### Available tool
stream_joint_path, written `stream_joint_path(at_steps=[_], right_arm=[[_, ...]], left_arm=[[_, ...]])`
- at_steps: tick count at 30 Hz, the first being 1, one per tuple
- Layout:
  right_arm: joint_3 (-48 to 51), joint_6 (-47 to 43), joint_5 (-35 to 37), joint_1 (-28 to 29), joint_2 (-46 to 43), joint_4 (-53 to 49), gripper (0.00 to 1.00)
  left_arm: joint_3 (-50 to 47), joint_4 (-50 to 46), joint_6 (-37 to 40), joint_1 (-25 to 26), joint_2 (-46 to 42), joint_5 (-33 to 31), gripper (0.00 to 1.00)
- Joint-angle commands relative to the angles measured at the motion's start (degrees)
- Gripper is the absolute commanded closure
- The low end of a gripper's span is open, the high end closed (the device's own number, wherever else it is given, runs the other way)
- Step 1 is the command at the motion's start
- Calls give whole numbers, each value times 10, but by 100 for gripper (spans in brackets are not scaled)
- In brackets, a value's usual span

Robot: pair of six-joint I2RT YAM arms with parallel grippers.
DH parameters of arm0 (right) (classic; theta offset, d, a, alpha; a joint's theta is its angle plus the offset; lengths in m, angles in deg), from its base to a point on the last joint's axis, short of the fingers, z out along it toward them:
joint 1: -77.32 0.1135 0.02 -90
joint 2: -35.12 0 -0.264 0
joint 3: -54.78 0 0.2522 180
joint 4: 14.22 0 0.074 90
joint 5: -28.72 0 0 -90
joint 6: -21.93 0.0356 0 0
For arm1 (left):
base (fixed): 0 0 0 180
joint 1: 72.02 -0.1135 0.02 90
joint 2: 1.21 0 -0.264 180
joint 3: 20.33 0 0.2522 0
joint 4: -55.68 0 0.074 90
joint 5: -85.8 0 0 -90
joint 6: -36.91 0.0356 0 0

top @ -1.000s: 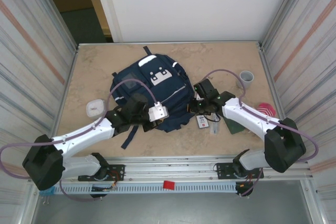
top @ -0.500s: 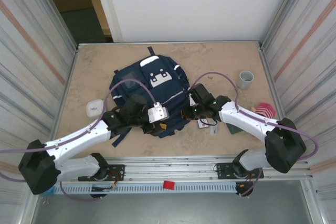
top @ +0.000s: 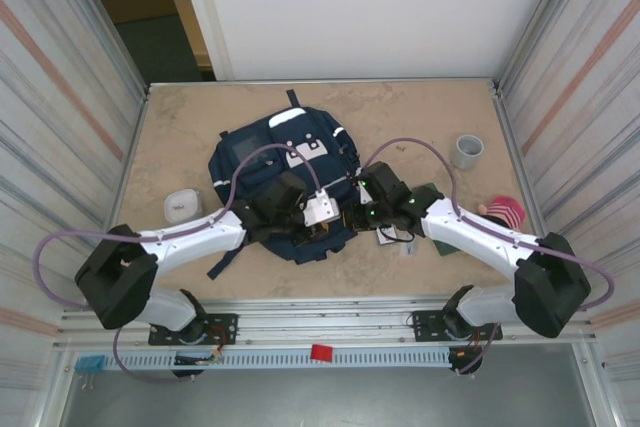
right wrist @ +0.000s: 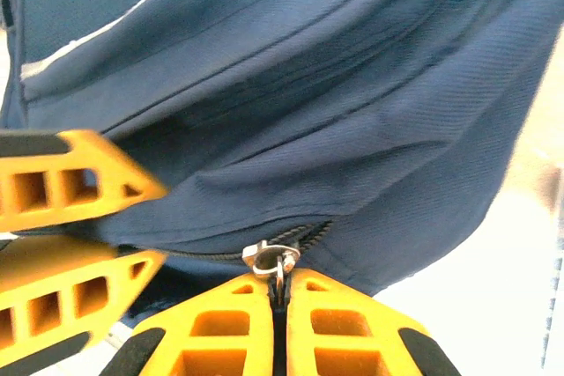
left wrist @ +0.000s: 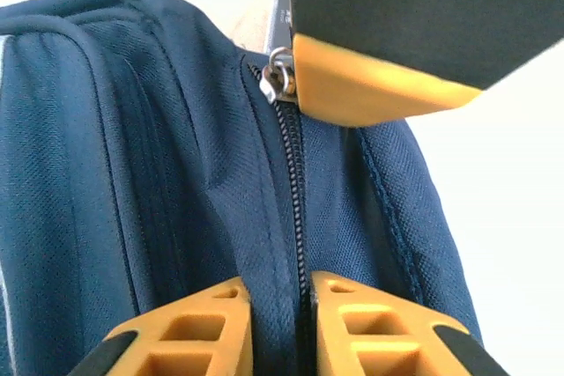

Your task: Pack the student bag

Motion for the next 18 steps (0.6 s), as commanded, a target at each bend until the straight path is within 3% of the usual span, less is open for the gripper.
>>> stream_joint_path(at_steps=[1, 5, 11, 13, 15, 18], right_arm=[[22, 10, -1, -38, -25, 17, 96], [39, -2, -23, -81, -33, 20, 96], [45, -5, -42, -62, -47, 38, 96], [49, 1, -44, -39, -48, 54, 97], [48, 5, -50, -17, -42, 72, 97], [38, 5, -52, 12, -28, 81, 97]], left_arm=[[-12, -41, 51, 6, -60, 27, 92], [-21, -133, 114, 6, -114, 59, 94], [-40, -203, 143, 3, -178, -23, 92], [-43, -208, 139, 3, -194, -23, 84], [-44, -196, 126, 4, -206, -6, 70], [-61, -119, 72, 4, -214, 4, 52]])
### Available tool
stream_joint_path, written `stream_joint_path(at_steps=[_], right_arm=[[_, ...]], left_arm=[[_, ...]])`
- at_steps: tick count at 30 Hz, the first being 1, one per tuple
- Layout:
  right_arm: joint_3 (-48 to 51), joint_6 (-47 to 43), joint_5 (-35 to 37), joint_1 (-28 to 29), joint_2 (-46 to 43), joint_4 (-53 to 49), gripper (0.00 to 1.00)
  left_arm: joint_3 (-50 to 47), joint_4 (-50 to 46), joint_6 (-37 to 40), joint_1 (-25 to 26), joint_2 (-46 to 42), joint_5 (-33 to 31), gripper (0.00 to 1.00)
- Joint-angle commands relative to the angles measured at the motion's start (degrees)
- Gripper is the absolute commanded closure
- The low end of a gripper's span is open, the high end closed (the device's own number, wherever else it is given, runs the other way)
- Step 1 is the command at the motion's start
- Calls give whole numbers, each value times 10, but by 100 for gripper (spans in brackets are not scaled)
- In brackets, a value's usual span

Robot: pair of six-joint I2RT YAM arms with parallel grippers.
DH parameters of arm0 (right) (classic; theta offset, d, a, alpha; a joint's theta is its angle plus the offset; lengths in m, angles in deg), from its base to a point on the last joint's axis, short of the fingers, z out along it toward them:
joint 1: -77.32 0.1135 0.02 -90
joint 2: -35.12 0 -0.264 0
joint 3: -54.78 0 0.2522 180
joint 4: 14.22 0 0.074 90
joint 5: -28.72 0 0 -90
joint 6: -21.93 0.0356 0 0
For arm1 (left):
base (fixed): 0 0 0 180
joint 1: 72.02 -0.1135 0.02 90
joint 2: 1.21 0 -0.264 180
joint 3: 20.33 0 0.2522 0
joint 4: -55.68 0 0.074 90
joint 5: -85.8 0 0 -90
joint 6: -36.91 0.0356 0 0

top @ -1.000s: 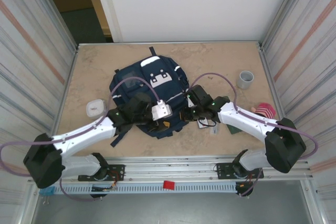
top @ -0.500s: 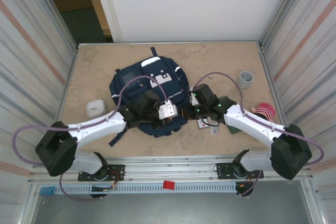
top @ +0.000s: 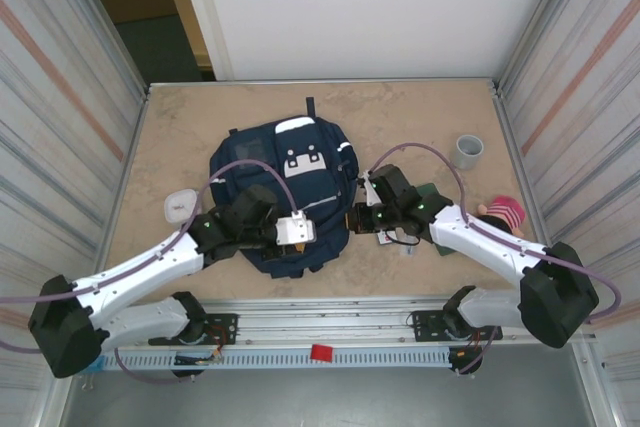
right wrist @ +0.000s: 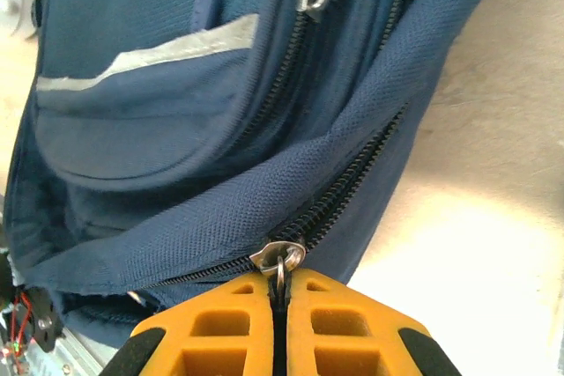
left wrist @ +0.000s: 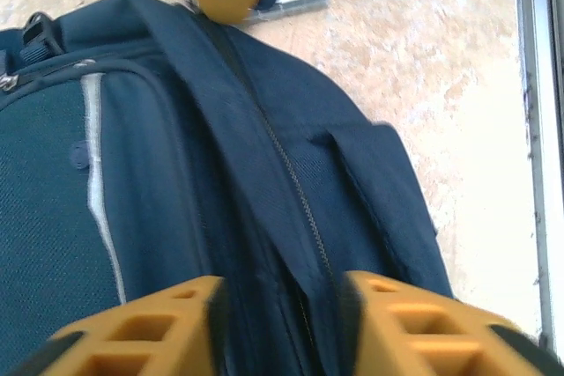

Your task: Pack the student bag

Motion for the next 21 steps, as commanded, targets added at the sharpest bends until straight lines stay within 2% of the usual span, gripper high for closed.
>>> stream_joint_path(at_steps=[1, 3, 6, 14, 17, 20, 21], right_arm=[[-13, 3, -1, 26, 8, 35, 97], [-21, -2, -2, 37, 14, 38, 97], [-32, -6, -3, 45, 20, 36, 97], [-29, -1, -3, 48, 10, 33, 97], [-25, 2, -8, 47, 4, 37, 97], [-20, 0, -7, 46, -5, 37, 97], [-17, 0, -4, 46, -9, 37, 97]], left_arm=[[-17, 66, -51, 0, -10, 17, 46], [-14, 104, -85, 2, 1, 24, 36], [0, 139, -130, 3, 27, 18, 27], [-14, 204, -137, 3, 95, 13, 25], [-13, 215, -139, 3, 126, -5, 29], [-8, 215, -143, 3, 147, -7, 41], [-8, 215, -142, 3, 150, -1, 49]])
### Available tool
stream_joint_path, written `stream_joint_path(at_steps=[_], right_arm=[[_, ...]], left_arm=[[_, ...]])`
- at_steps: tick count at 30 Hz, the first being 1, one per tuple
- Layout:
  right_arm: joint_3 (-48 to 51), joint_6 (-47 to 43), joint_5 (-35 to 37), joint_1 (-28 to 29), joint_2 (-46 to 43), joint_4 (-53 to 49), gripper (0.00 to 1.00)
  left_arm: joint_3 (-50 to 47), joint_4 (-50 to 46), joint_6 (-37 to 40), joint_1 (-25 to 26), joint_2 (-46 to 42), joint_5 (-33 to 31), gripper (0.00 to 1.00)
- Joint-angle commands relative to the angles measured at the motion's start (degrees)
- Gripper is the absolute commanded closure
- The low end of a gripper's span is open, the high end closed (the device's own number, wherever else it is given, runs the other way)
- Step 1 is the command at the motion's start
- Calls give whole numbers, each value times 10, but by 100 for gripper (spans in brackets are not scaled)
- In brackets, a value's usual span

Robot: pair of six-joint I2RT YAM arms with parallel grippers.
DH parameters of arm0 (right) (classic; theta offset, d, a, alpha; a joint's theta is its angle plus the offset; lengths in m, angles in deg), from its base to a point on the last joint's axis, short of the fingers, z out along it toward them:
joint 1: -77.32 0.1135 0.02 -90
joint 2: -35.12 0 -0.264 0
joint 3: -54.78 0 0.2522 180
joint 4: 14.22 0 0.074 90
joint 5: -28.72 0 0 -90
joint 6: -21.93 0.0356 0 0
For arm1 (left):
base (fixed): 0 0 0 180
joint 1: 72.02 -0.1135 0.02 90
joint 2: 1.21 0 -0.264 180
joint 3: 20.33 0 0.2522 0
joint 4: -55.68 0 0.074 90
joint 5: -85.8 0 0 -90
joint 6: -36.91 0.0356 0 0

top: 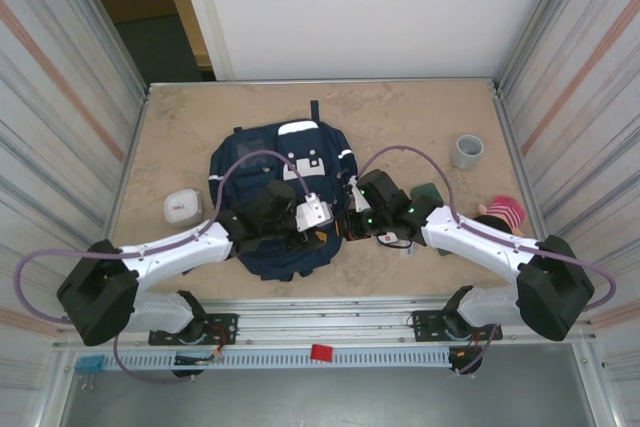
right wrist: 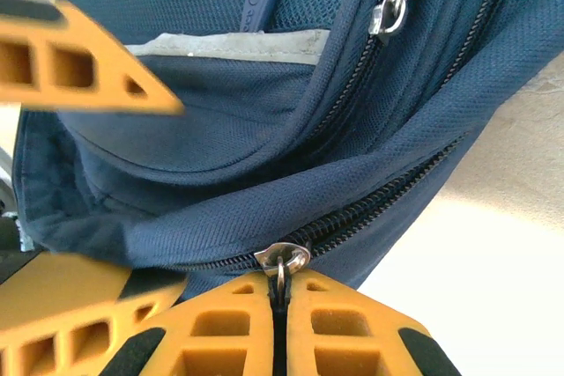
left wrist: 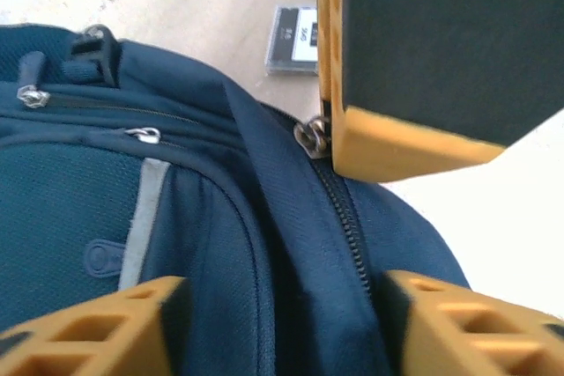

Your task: Pack the student bag

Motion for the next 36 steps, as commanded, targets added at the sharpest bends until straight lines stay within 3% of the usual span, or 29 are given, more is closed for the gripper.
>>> stream_joint_path(at_steps=[1, 4, 7, 16, 24, 30, 33, 36], right_arm=[[-4, 1, 0, 2, -28, 26, 97], [5, 6, 7, -10, -33, 23, 98], [17, 10, -3, -25, -35, 33, 97], [32, 18, -106, -28, -15, 121, 89], [58, 44, -122, -30, -9, 183, 74], [57, 46, -111, -33, -1, 169, 73], [55, 42, -106, -32, 0, 159, 80], [52, 36, -91, -31, -4, 135, 80]], left_arm=[[3, 18, 0, 3, 5, 4, 60], [-1, 13, 13, 3, -9, 37, 87], [-15, 14, 31, 3, -40, 73, 100], [-58, 40, 45, 2, -115, 102, 100], [-58, 51, 45, 2, -124, 105, 100], [-59, 53, 44, 2, -132, 100, 100], [-62, 56, 43, 2, -137, 96, 100], [-63, 58, 43, 3, -140, 83, 100]])
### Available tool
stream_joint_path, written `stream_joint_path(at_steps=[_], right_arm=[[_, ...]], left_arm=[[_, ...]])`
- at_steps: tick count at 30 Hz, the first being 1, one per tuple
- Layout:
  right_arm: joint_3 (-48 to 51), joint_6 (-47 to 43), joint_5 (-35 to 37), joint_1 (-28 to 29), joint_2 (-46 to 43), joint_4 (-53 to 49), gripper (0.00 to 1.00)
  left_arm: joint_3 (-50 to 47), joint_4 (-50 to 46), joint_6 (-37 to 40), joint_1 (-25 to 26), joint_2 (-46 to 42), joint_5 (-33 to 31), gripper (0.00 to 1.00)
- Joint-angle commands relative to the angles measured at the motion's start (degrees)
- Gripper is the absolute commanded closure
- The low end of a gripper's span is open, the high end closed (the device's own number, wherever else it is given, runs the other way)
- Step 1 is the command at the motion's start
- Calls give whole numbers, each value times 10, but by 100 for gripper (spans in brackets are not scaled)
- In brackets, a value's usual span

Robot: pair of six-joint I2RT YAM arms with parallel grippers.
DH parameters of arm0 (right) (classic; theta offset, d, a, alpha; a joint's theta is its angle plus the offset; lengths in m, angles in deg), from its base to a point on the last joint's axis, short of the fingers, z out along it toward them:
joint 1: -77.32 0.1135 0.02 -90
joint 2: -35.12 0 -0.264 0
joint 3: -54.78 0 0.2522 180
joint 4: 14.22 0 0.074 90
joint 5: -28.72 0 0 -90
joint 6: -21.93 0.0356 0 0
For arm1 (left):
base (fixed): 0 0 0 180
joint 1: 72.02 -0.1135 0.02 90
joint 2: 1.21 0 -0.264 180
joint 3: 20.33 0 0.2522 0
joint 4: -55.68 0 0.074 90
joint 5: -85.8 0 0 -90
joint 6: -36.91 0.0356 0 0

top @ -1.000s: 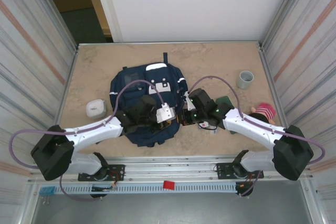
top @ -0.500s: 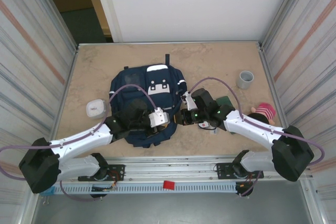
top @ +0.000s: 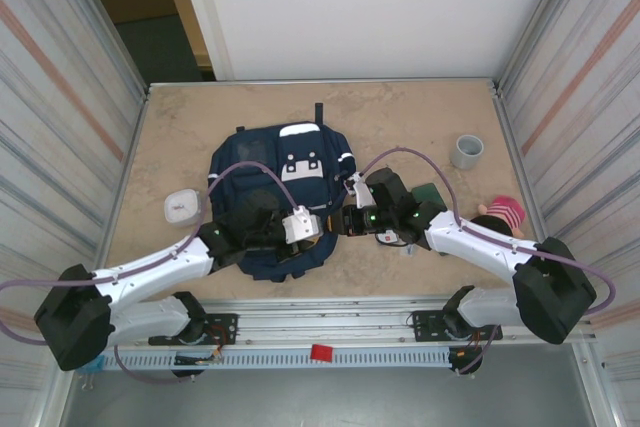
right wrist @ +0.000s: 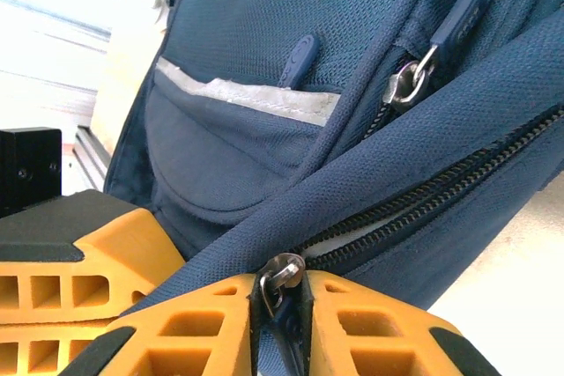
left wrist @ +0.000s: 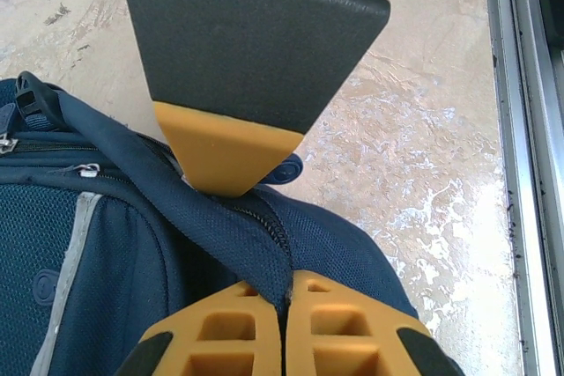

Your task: Pack the student bag

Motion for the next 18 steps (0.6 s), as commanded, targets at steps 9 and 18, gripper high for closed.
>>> stream_joint_path(at_steps=[9, 18], right_arm=[[-20, -39, 39, 14, 14, -57, 80], [-29, -45, 103, -16, 2, -119, 98]], left_arm=[[0, 57, 6, -1, -33, 17, 100], [2, 36, 15, -5, -42, 13, 100]])
